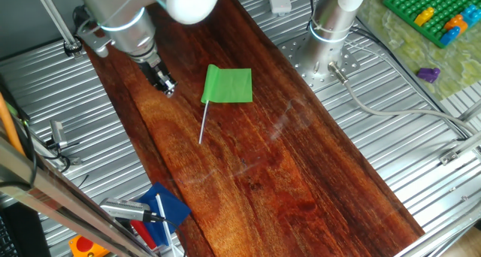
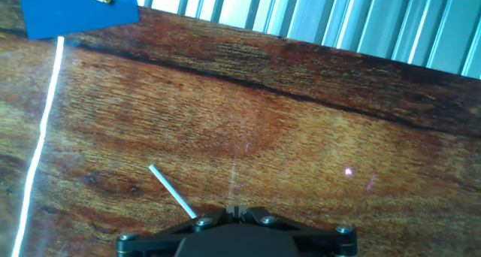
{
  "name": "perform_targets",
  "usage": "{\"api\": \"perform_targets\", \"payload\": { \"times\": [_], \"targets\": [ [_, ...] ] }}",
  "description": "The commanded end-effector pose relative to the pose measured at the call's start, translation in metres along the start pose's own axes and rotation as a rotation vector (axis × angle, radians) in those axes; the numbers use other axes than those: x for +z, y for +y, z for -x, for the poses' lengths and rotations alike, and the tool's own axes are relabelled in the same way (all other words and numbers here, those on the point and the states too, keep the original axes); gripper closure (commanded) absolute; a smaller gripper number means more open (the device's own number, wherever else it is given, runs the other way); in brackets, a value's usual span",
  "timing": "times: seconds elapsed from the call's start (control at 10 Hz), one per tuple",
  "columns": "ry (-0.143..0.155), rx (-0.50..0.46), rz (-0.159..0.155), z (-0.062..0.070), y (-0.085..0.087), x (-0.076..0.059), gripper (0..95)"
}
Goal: Wave the flag
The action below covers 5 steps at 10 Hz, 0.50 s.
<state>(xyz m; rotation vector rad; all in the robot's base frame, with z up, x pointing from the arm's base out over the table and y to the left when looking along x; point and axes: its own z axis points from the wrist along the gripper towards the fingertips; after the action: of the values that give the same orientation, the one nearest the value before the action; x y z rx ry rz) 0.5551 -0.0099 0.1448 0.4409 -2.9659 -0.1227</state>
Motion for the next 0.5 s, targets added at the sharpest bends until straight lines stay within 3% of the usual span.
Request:
{"api": "perform_targets", "payload": {
  "times": [0.1, 0.5],
  "targets": [
    [0.017, -0.016, 0.005, 0.004, 0.000, 0.008, 95.0],
    [0.028, -0.012, -0.001, 0.016, 0.016, 0.026, 95.0]
  ]
}}
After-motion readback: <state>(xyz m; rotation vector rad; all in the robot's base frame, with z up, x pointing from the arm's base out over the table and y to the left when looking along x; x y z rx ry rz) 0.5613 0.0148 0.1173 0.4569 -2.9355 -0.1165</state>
